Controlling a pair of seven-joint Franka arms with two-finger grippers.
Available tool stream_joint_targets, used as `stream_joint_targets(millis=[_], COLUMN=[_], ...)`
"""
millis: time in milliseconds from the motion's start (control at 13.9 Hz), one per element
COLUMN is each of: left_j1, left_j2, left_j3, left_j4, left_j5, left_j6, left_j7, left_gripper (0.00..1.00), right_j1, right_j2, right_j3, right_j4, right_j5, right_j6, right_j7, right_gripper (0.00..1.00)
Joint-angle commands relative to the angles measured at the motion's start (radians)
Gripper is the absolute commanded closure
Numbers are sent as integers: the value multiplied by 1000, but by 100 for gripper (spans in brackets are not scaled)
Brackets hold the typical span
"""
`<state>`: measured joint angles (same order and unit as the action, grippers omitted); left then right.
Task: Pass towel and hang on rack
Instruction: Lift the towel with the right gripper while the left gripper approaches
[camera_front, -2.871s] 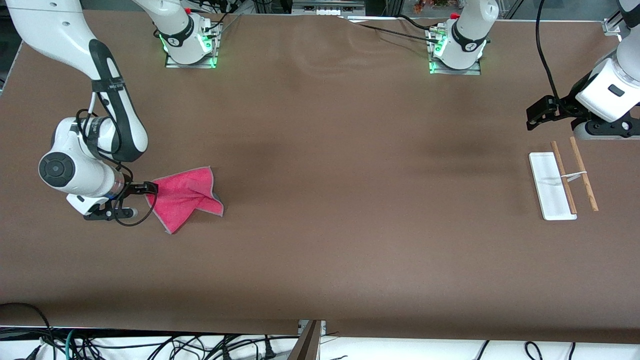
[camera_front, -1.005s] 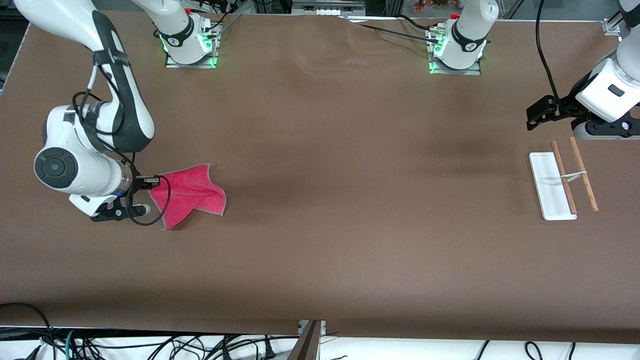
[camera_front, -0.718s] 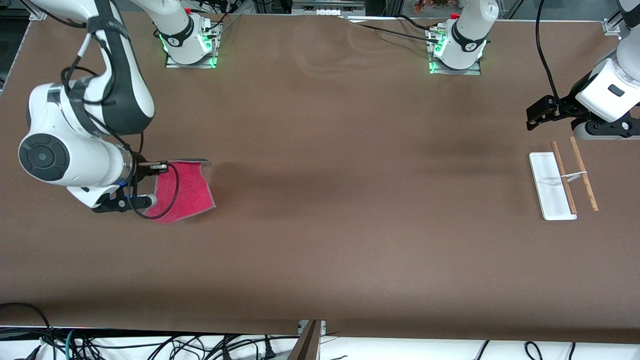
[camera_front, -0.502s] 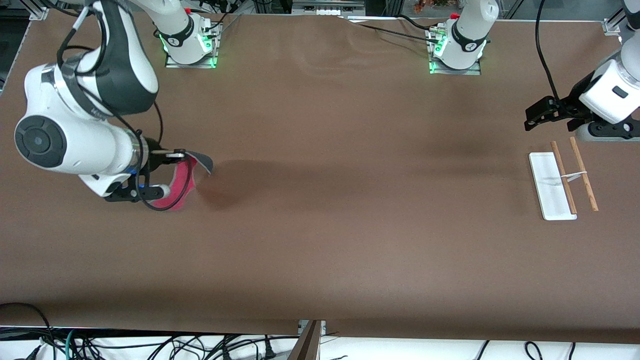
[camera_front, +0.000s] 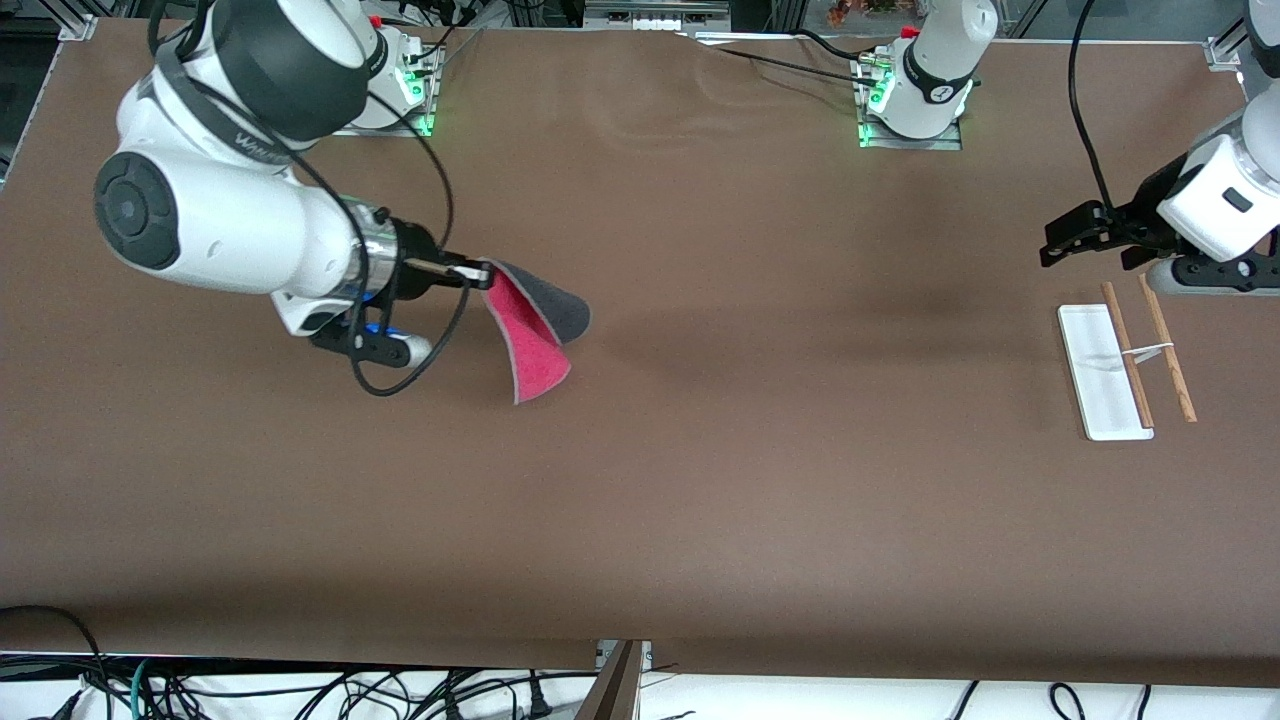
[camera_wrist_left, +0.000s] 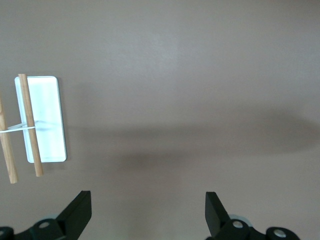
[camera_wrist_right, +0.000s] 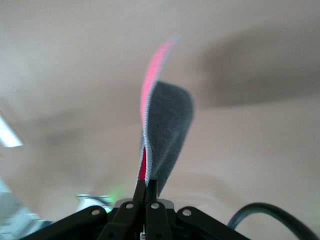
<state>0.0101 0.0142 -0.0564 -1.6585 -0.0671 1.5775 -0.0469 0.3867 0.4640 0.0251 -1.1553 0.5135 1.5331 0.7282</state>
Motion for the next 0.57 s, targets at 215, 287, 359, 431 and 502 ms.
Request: stream_joint_targets(millis=[215, 287, 359, 431, 502], left_j1=[-9, -22, -51, -68, -76], left_j2=[65, 67, 67, 67, 67], left_j3=[-26, -29, -33, -34, -40], left_j4=[91, 91, 91, 91, 95], left_j5=[-166, -189, -192, -194, -195], left_j6=[-85, -88, -88, -85, -82], left_j7=[85, 96, 114, 119, 136], left_gripper=[0, 0, 0, 0, 0], right_j1=[0, -2, 0, 1, 11], right_j2=[24, 25, 25, 25, 25], right_j3=[91, 102, 105, 113, 137], right_j4=[43, 43, 43, 43, 43], right_j5=[166, 192, 218, 232, 240], right_j6=[156, 171, 191, 217, 260], right_j7=[269, 278, 298, 333, 376], right_gripper=[100, 100, 100, 100, 100])
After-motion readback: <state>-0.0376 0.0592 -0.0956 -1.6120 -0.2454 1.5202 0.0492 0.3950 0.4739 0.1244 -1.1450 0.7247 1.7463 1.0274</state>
